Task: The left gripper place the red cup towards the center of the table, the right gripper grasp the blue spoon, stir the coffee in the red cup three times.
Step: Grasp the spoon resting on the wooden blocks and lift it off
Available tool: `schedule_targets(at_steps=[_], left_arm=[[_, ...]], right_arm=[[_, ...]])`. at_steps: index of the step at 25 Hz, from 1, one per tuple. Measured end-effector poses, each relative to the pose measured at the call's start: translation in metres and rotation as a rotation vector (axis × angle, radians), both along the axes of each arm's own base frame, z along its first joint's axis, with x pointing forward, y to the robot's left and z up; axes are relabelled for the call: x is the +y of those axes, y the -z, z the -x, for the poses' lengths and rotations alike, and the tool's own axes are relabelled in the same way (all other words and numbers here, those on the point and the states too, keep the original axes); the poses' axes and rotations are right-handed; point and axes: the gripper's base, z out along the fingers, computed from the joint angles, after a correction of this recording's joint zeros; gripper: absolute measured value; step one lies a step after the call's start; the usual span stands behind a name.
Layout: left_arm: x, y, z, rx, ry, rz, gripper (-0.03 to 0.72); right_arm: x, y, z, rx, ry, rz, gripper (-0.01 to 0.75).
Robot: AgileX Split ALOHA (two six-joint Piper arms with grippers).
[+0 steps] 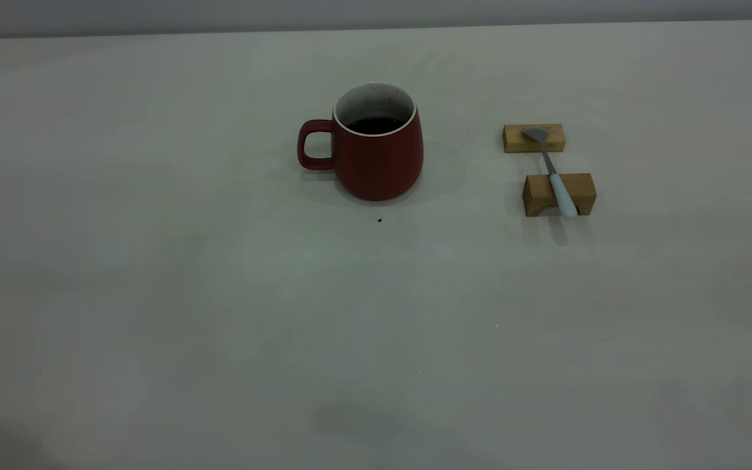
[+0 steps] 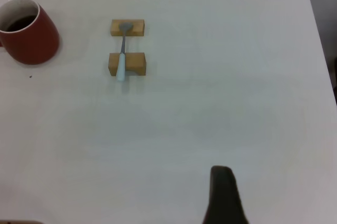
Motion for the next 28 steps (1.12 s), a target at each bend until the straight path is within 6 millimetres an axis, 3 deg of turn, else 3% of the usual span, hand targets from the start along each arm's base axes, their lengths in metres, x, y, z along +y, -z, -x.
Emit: schedule_targets(at_steps=[4, 14, 28], left_arm=[[0.010, 0.010, 0.026, -0.071, -0.021, 0.030, 0.551], [0.028, -0.004, 0.074, -0.403, -0.034, 0.159, 0.551], [0.035, -0.003, 0.109, -0.641, -0.382, 0.131, 0.551]], right_arm=[[0.000, 0.000, 0.000, 0.000, 0.000, -0.001, 0.580], [0.000, 0.000, 0.000, 0.000, 0.000, -0.001, 0.580], [0.001, 0.000, 0.000, 0.000, -0.008, -0.015, 0.580]])
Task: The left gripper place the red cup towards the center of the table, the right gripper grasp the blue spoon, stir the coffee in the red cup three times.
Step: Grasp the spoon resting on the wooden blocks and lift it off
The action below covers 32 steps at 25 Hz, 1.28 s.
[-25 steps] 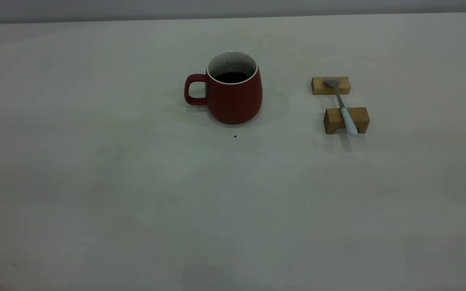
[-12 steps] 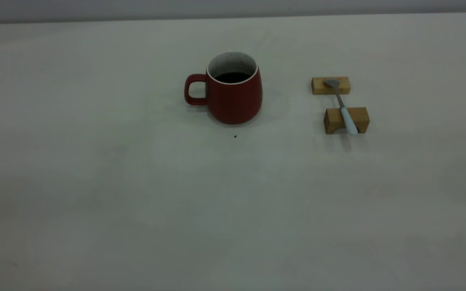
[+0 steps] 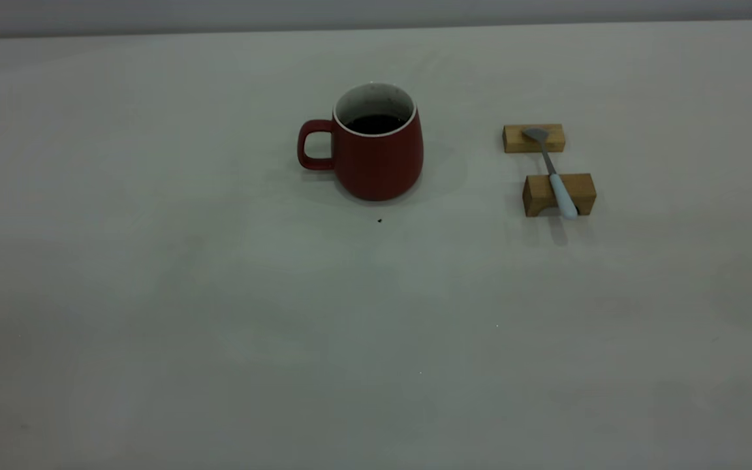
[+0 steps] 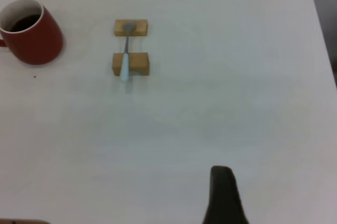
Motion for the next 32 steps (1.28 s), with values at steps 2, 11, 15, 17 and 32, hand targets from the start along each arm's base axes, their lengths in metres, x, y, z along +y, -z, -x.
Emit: schedule_targets(at_steps=[2, 11, 15, 17, 32], left_arm=[[0.000, 0.000, 0.001, 0.001, -0.026, 0.000, 0.551], [-0.001, 0.000, 0.001, 0.003, -0.037, 0.000, 0.551], [-0.001, 0.000, 0.001, 0.004, -0.037, 0.000, 0.551], [-0.001, 0.000, 0.001, 0.004, -0.037, 0.000, 0.551], [-0.001, 0.000, 0.001, 0.004, -0.037, 0.000, 0.551]], right_arm=[[0.002, 0.000, 0.000, 0.001, -0.015, -0.025, 0.580], [0.015, -0.010, -0.022, 0.029, -0.118, -0.102, 0.584], [0.019, -0.013, -0.062, 0.083, -0.142, -0.127, 0.584], [0.023, -0.010, -0.085, 0.132, -0.163, -0.148, 0.584], [0.067, 0.073, -0.270, 0.605, -0.321, -0.275, 0.584]])
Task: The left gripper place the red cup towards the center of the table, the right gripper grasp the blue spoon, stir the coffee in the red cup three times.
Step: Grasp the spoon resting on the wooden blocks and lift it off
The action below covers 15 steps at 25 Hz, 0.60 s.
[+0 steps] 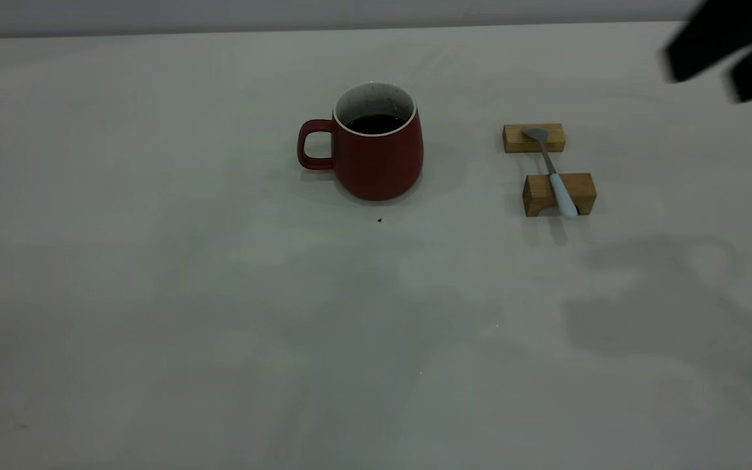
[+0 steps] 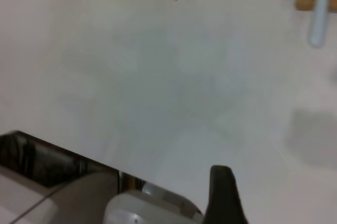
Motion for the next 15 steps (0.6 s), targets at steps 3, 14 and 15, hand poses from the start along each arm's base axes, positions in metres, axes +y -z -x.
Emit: schedule_targets(at_steps=[3, 14, 15], left_arm=[[0.000, 0.000, 0.000, 0.000, 0.000, 0.000, 0.551], [0.000, 0.000, 0.000, 0.000, -0.002, 0.002, 0.551], [0.000, 0.000, 0.000, 0.000, -0.002, 0.002, 0.551]], right_arm=[[0.017, 0.024, -0.031, 0.086, -0.015, 0.038, 0.584], [0.049, 0.093, -0.096, 0.274, 0.035, 0.183, 0.584], [0.051, 0.097, -0.101, 0.282, 0.039, 0.188, 0.584]])
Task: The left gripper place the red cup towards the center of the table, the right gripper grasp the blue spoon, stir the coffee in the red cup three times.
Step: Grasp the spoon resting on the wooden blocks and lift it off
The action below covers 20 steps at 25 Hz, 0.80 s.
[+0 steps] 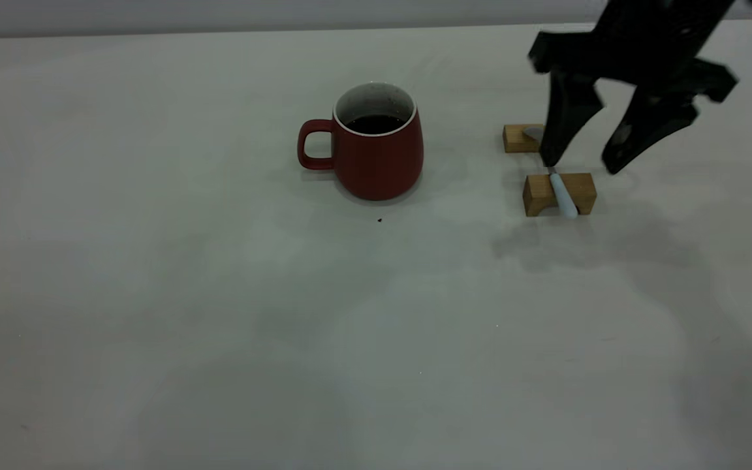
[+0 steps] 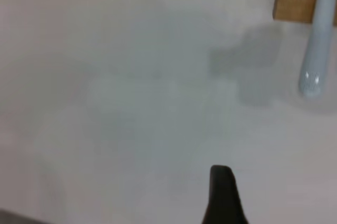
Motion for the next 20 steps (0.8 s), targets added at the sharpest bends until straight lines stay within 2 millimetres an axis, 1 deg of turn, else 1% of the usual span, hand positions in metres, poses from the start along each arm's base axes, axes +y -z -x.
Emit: schedule_targets(at_steps=[3, 5, 8, 14, 17, 20], left_arm=[[0.000, 0.000, 0.000, 0.000, 0.000, 0.000, 0.551], [0.000, 0.000, 0.000, 0.000, 0.000, 0.000, 0.551], [0.000, 0.000, 0.000, 0.000, 0.000, 0.000, 0.551], [0.000, 0.000, 0.000, 0.000, 0.000, 0.000, 0.551], [0.000, 0.000, 0.000, 0.000, 0.000, 0.000, 0.551], [0.000, 0.000, 0.000, 0.000, 0.001, -0.001, 0.551]], right_arm=[[0.002, 0.018, -0.013, 0.040, 0.019, 0.028, 0.584], [0.003, 0.027, -0.021, 0.067, 0.028, 0.055, 0.584], [0.007, 0.041, -0.027, 0.113, 0.011, 0.093, 0.584], [0.018, 0.057, -0.034, 0.116, -0.004, 0.099, 0.584], [0.018, 0.066, -0.034, 0.131, -0.007, 0.108, 0.584], [0.016, 0.071, -0.033, 0.136, -0.018, 0.128, 0.584]])
